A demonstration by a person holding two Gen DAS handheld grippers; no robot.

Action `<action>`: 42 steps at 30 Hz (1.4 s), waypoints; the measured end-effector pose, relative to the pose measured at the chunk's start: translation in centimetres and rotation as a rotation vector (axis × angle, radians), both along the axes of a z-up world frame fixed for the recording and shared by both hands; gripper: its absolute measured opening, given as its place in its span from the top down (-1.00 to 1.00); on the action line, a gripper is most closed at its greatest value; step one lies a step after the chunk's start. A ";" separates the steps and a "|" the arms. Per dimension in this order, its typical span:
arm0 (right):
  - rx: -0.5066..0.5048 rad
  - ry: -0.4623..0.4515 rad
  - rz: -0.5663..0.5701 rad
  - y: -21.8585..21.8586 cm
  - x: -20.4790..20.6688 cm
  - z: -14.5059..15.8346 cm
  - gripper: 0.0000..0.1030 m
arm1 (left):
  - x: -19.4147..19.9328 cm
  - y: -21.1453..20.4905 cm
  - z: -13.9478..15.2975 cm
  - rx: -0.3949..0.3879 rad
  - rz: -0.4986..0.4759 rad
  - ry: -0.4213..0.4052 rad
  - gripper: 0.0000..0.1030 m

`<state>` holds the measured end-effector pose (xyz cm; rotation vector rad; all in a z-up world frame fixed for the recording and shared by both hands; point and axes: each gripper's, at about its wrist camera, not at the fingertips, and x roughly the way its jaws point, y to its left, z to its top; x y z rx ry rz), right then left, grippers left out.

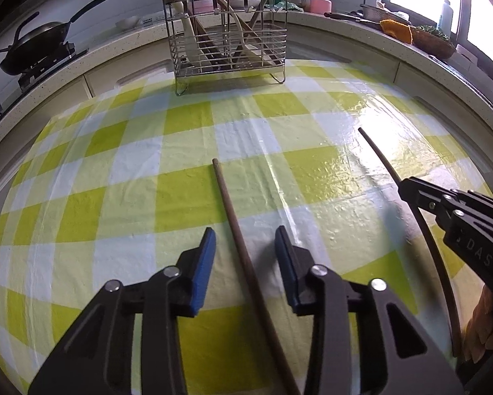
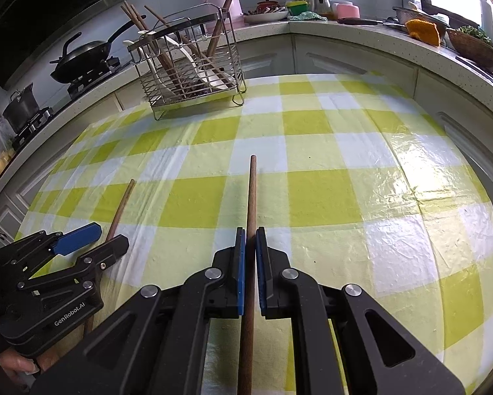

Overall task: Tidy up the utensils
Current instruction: 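Lift both chopsticks upright and carry them over the wire rack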

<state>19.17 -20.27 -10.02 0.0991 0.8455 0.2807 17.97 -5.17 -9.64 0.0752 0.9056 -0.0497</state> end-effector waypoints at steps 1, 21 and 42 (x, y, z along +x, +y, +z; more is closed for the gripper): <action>-0.001 0.004 -0.002 0.0 0.1 -0.1 0.83 | 0.0 0.2 0.0 0.000 -0.001 0.001 0.55; -0.106 0.052 0.029 1.9 1.0 -0.3 0.82 | 0.4 1.6 0.1 -0.041 -0.046 0.028 0.86; -0.046 -0.156 0.059 2.1 -0.2 6.6 0.83 | -0.8 3.4 7.9 -0.087 -0.045 -0.168 0.88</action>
